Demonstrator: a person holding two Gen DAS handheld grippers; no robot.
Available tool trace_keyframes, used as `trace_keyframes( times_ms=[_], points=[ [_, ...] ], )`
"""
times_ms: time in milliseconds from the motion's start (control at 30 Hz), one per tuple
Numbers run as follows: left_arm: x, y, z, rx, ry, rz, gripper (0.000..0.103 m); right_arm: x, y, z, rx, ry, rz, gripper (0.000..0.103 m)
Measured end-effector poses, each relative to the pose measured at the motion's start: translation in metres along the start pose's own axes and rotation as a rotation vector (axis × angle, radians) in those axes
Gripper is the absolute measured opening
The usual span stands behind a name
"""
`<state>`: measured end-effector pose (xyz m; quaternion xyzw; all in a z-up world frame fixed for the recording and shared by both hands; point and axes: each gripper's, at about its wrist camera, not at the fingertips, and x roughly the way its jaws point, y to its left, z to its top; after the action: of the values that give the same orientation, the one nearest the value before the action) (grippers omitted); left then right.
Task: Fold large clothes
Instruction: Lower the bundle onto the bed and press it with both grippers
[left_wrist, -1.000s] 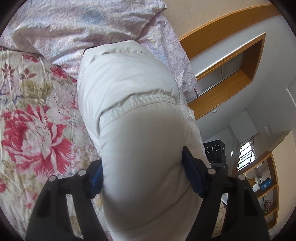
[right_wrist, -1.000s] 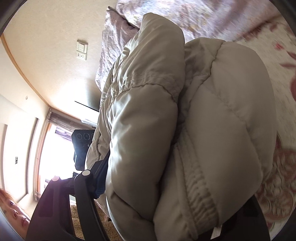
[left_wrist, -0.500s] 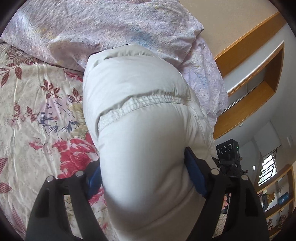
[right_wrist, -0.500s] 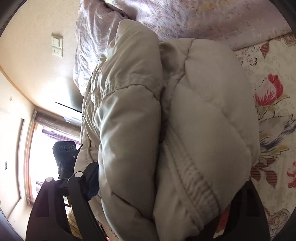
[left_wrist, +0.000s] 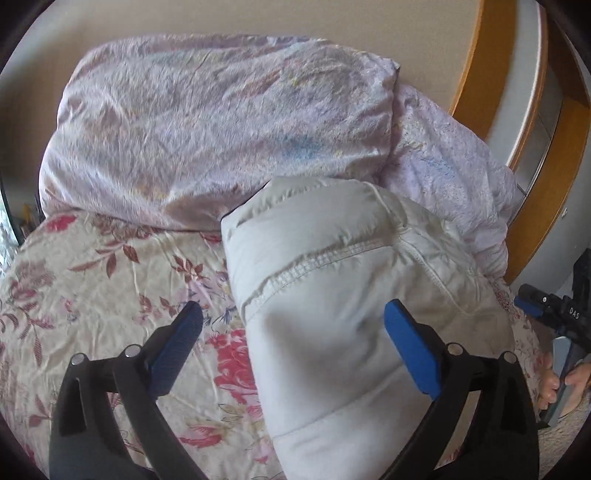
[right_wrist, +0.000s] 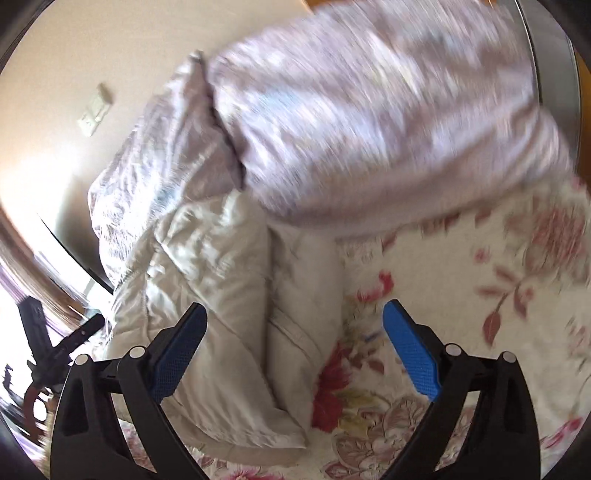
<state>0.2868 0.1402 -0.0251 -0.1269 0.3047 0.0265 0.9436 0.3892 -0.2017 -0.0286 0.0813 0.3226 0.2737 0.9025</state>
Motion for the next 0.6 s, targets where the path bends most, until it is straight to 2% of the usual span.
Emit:
trace_keyframes(
  times_ms=[67,133,233,333,400,600],
  points=[
    [-0.006,-0.019,0.001,0.057,-0.021,0.024,0.101,0.004,0.027,0.005,-0.123,-0.033,-0.058,0.091],
    [-0.004,-0.042,0.004,0.124,-0.032,0.059,0.101,0.018,0.048,0.009,-0.215,-0.041,-0.094,0.077],
    [0.011,-0.064,0.009,0.186,-0.031,0.121,0.101,0.046,0.07,0.015,-0.264,-0.045,-0.084,0.064],
    [0.026,-0.065,0.012,0.199,-0.016,0.174,0.101,0.064,0.084,0.013,-0.302,-0.066,-0.089,0.061],
    [0.035,-0.062,0.014,0.199,-0.004,0.186,0.101,0.081,0.079,0.01,-0.311,-0.024,-0.113,0.061],
    [0.057,-0.061,0.005,0.207,0.027,0.138,0.101,0.105,0.057,-0.002,-0.289,0.061,-0.059,0.061]
  ],
)
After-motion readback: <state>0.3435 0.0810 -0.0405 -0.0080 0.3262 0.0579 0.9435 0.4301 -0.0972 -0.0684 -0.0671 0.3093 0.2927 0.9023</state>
